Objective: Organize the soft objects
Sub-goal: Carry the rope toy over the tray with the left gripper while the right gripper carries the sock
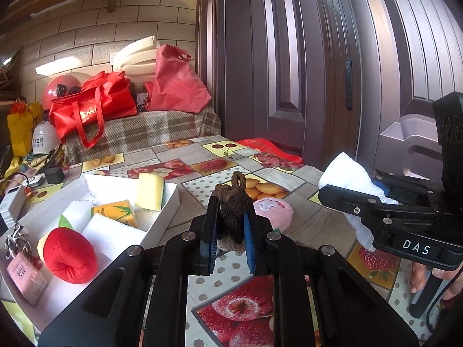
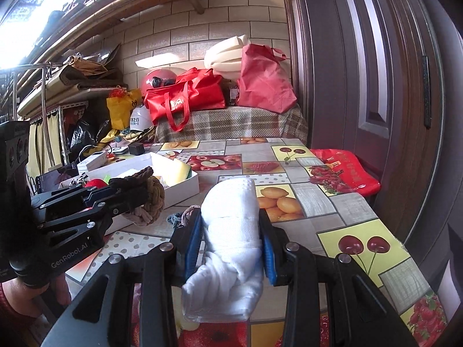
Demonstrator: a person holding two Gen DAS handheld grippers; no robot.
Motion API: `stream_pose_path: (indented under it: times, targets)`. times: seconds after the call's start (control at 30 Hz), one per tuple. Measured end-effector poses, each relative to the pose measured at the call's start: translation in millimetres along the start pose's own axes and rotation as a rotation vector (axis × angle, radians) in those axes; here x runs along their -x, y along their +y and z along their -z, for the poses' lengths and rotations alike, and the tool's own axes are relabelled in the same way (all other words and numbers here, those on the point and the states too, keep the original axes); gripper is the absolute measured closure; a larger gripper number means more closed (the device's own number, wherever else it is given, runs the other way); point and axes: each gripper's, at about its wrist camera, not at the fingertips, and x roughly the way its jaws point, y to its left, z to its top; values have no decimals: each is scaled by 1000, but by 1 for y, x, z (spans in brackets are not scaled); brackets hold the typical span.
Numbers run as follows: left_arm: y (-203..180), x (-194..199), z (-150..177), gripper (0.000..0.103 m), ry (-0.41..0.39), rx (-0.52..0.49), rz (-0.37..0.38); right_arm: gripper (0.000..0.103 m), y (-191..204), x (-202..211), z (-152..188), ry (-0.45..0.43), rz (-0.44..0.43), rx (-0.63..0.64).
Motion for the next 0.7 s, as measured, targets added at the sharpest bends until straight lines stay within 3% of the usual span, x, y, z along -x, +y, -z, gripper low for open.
stream_pose_path:
  times: [0.27, 0.7]
  targets:
    - [15, 30, 8, 89, -36, -15, -27, 67, 15, 4, -1, -36, 6, 1]
    - [56, 75, 22, 88, -68, -38, -140, 67, 56, -3, 0, -36, -46, 54]
